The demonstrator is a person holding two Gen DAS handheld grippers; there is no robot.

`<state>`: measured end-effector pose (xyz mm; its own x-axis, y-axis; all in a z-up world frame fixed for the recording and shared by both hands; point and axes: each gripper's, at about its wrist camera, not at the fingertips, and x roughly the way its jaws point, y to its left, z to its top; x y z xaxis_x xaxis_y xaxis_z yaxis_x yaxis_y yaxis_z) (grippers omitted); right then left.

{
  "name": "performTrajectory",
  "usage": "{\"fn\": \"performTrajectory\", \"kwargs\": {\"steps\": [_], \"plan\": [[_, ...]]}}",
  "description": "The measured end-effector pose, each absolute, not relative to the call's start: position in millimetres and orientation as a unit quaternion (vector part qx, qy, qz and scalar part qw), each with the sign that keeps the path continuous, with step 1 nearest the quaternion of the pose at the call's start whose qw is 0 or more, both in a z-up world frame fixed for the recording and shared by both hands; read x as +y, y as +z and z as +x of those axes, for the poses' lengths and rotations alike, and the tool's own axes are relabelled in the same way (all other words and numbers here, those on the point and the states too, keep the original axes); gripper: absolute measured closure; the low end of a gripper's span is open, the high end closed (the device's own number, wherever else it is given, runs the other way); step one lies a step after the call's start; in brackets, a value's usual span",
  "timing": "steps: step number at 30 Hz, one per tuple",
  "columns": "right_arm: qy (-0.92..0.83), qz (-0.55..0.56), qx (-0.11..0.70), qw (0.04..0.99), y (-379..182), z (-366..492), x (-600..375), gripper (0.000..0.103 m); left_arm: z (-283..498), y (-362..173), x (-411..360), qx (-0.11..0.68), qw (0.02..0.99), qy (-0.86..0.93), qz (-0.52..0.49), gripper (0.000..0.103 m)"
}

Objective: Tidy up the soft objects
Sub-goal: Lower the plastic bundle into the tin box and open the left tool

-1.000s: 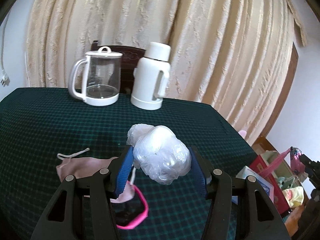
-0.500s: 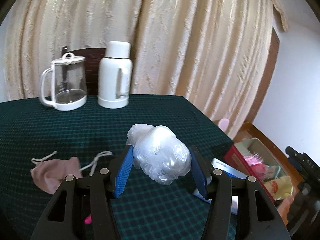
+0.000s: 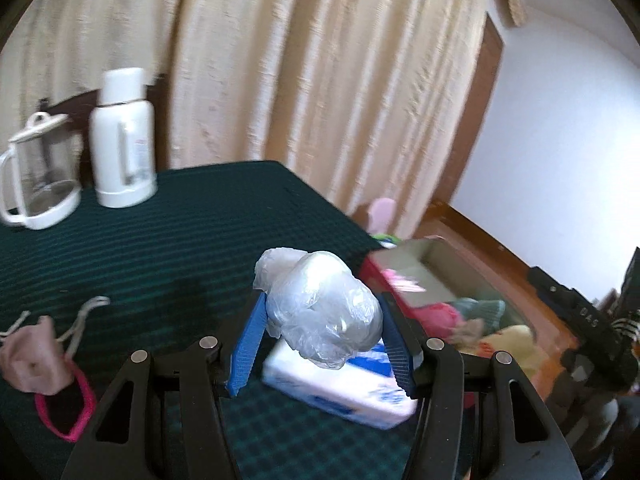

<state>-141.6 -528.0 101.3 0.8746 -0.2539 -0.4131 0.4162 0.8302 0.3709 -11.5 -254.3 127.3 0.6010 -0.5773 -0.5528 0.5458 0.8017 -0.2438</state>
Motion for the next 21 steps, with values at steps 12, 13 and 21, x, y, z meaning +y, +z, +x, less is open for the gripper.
{"fn": "performTrajectory", "kwargs": {"steps": [12, 13, 21], "plan": [[-0.192, 0.238, 0.172, 0.936, 94.2, -159.3, -547.9, 0.035, -22.4, 125.5, -339.7, 0.333, 0.855, -0.398, 0.007, 0.046], [-0.193, 0.239, 0.171, 0.936, 93.7, -160.4, -548.9, 0.035, -22.9, 125.5, -344.3, 0.334, 0.852, -0.402, 0.008, 0.046], [-0.2, 0.249, 0.167, 0.933, 88.7, -167.2, -558.3, 0.035, -26.1, 119.3, -382.3, 0.339, 0.835, -0.432, 0.019, 0.046]]}}
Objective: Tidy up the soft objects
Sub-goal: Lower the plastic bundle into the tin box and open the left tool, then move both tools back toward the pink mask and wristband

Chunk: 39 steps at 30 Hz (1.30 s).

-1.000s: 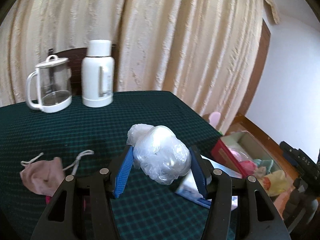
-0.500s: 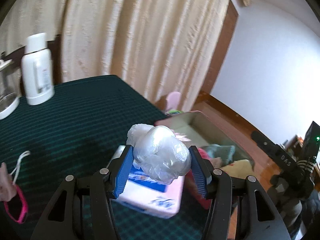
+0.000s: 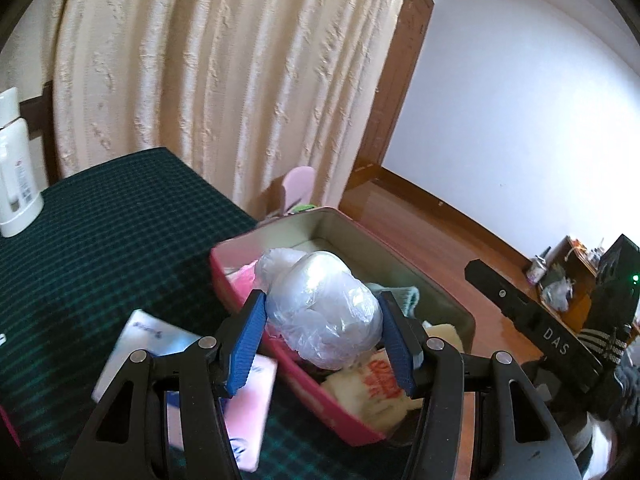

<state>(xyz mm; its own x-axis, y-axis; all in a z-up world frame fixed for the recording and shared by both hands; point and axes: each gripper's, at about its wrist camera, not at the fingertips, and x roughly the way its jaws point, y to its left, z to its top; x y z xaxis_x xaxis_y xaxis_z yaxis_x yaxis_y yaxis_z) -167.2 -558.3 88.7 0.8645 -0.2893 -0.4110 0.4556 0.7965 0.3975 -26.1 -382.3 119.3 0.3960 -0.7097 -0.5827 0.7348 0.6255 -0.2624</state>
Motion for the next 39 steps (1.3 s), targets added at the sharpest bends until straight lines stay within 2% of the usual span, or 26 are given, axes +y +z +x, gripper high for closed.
{"fn": "performTrajectory", "kwargs": {"steps": [5, 7, 8, 13, 39], "plan": [[-0.202, 0.256, 0.165, 0.931, 85.6, -171.2, -563.0, 0.035, -23.8, 113.5, -395.9, 0.344, 0.819, -0.46, -0.001, 0.042], [-0.204, 0.259, 0.164, 0.93, 84.7, -172.2, -564.8, 0.035, -23.2, 111.8, -400.1, 0.346, 0.815, -0.466, -0.005, 0.026], [-0.204, 0.26, 0.165, 0.929, 84.3, -172.6, -565.9, 0.035, -21.5, 110.3, -400.1, 0.348, 0.813, -0.467, -0.013, 0.024], [-0.205, 0.266, 0.164, 0.927, 82.8, -174.5, -569.4, 0.035, -14.1, 106.8, -391.1, 0.359, 0.814, -0.454, -0.036, 0.024], [-0.152, 0.235, 0.177, 0.944, 87.1, -158.0, -534.5, 0.034, -15.9, 109.3, -317.2, 0.351, 0.869, -0.347, -0.017, 0.024]]}}
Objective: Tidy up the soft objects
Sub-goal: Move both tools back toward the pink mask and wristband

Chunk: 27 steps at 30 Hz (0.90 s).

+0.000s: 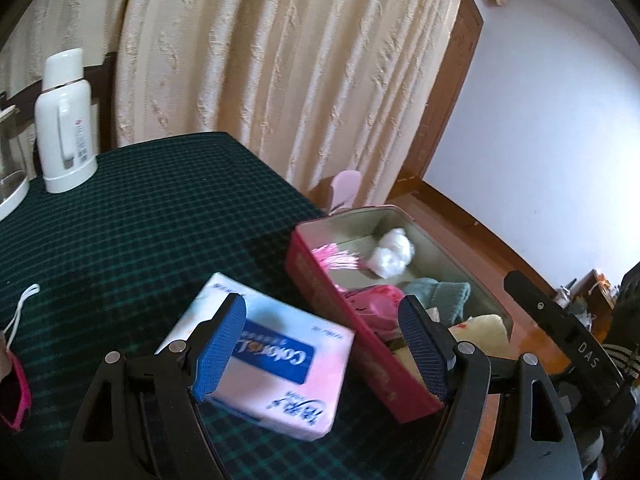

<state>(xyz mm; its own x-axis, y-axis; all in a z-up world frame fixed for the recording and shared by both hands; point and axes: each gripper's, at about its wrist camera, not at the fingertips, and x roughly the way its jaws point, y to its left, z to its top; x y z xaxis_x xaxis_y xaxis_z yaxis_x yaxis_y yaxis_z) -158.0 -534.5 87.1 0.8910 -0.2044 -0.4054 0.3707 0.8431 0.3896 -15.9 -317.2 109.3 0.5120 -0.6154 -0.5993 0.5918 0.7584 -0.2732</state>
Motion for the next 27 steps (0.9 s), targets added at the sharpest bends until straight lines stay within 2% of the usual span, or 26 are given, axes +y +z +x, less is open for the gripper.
{"fn": "performTrajectory", "kwargs": {"steps": [8, 27], "plan": [[-0.131, 0.212, 0.172, 0.953, 97.1, -153.3, -511.9, 0.031, -16.4, 110.0, -284.4, 0.345, 0.882, -0.321, -0.023, 0.024], [-0.05, 0.169, 0.193, 0.965, 102.7, -129.3, -444.6, 0.03, -6.3, 101.3, -184.6, 0.348, 0.906, -0.229, -0.068, 0.024]]}}
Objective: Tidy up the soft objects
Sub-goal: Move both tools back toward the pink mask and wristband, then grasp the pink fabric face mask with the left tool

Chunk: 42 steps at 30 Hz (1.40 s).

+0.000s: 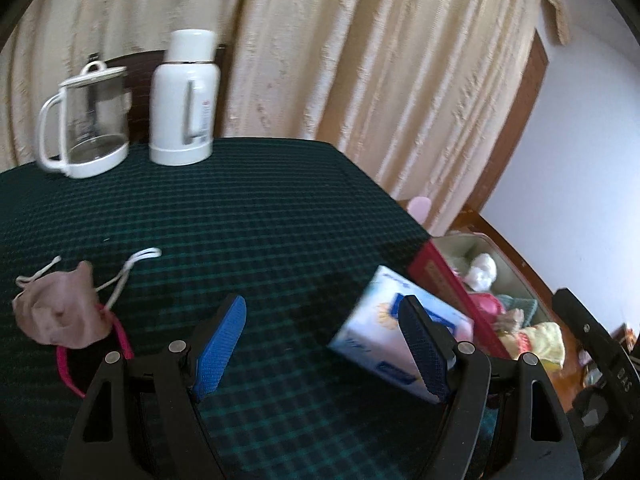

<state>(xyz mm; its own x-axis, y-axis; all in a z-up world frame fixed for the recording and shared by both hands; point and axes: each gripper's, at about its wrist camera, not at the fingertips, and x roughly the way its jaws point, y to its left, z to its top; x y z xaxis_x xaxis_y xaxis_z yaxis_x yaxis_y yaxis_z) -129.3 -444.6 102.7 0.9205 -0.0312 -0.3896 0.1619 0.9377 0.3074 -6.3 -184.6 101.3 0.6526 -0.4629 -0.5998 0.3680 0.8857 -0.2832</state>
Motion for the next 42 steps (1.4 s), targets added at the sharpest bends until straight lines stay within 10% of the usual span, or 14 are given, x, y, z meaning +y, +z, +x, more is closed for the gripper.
{"fn": "performTrajectory", "kwargs": {"steps": [38, 42], "plan": [[0.071, 0.097, 0.27, 0.955, 84.6, -91.4, -334.1, 0.029, 77.8, 35.1, -33.5, 0.405, 0.909, -0.016, -0.099, 0.022], [0.078, 0.091, 0.278, 0.953, 82.1, -88.6, -327.3, 0.029, 84.8, 33.2, -26.0, 0.406, 0.908, -0.015, -0.102, 0.035]]}}
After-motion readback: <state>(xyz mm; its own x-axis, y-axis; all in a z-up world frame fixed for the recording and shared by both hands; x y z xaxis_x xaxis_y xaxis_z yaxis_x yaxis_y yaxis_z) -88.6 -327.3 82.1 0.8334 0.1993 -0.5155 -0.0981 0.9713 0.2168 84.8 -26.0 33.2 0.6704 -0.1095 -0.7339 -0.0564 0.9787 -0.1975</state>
